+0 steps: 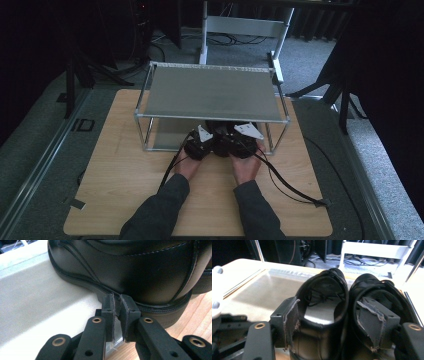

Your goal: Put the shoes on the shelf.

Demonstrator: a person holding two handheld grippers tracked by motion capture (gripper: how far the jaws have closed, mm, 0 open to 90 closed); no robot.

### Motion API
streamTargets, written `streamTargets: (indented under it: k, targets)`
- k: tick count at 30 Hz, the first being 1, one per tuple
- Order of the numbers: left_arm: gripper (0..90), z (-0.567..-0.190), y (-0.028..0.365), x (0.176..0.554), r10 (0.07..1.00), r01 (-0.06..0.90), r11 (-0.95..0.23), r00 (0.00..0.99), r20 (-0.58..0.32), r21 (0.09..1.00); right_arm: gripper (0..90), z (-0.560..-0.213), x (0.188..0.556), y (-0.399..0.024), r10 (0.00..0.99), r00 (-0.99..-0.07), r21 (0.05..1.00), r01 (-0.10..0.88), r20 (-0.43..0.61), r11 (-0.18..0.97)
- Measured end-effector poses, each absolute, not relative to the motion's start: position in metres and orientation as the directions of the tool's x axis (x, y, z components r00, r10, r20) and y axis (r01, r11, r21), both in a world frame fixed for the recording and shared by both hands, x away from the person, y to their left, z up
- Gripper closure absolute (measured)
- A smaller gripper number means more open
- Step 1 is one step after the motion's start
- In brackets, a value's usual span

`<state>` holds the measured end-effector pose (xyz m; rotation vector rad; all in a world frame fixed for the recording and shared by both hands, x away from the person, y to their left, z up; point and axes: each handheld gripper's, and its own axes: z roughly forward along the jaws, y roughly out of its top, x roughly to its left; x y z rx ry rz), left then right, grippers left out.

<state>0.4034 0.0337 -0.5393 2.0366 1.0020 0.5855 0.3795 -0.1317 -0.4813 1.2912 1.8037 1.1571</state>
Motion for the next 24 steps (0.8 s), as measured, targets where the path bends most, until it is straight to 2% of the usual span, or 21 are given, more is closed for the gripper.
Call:
streamTargets:
  k: [4,5,13,24]
  targets:
    - [81.4,-0.539,0.035,0.403,0.810,0.455,-0.380,0.584,0.052,0.805,31.6,-0.481,0.377,-0.136,0.946,-0.324,0.909,0.395,0.000,0.135]
    - [79.5,-0.539,0.036,0.403,0.809,0.454,-0.381,0.585,0.053,0.805,32.5,-0.484,0.370,-0.154,0.947,-0.321,0.903,0.410,0.011,0.129]
    - [75.8,-0.537,0.041,0.397,0.802,0.459,-0.367,0.596,0.026,0.809,32.1,-0.481,0.358,-0.192,0.951,-0.307,0.896,0.429,0.025,0.115]
    - [68.8,-0.530,0.066,0.371,0.769,0.476,-0.355,0.638,-0.039,0.804,33.6,-0.496,0.345,-0.233,0.941,-0.334,0.826,0.517,-0.045,0.223]
